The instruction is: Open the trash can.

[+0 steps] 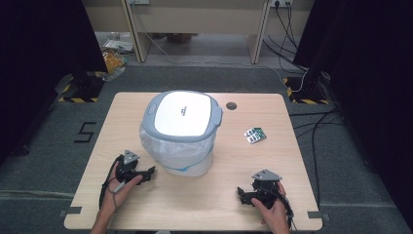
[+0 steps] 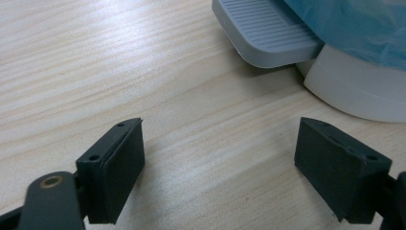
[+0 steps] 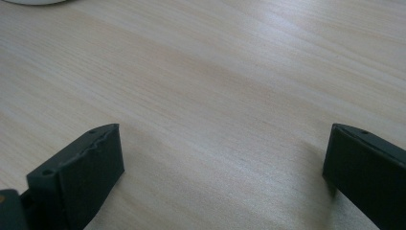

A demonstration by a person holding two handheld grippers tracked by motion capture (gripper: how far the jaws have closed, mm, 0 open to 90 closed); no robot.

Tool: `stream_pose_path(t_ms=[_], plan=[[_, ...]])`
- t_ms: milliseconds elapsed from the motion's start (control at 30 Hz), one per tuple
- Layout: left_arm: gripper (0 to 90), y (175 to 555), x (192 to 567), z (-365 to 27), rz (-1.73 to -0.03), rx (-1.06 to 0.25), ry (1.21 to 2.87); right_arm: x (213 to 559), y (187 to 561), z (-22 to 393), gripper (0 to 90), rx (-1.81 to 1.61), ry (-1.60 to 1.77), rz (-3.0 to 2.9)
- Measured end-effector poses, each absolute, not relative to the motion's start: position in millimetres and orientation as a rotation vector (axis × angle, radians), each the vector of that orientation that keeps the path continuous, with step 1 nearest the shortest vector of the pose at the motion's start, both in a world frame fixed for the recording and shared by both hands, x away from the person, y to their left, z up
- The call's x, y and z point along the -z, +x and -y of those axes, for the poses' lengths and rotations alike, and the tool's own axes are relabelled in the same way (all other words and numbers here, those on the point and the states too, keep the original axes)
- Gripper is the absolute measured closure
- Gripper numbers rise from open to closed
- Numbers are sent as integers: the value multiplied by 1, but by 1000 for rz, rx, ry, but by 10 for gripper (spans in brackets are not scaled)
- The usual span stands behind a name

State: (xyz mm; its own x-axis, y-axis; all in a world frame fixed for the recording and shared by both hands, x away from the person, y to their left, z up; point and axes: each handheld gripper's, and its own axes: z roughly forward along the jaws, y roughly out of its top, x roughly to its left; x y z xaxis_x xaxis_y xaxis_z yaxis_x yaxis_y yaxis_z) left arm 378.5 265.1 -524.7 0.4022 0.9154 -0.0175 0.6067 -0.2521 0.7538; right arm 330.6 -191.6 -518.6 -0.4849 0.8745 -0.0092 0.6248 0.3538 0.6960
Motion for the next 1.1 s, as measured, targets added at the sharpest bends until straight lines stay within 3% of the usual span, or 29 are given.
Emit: stream_pose_path(t_ms=[267,367,400,467,767,1100], plan=[[171,378,524,-266,-1283,-547,1963,518,329,191,31,-906,1326,-2230],[170,380,523,-271,-1298,-504,1884,517,326,188,192,-943,1322,-2201],[170,381,523,-273,-1302,-518,1852,516,326,186,198,-966,1327,-2201],[169,385,521,-275,-1311,-551,1833,512,326,181,150,-1000,1326,-2203],[169,411,507,-277,-1319,-541,1782,481,326,142,158,-1112,1162,-2192],[169,429,509,-276,-1332,-523,1740,471,340,106,164,-1146,1070,-2222]])
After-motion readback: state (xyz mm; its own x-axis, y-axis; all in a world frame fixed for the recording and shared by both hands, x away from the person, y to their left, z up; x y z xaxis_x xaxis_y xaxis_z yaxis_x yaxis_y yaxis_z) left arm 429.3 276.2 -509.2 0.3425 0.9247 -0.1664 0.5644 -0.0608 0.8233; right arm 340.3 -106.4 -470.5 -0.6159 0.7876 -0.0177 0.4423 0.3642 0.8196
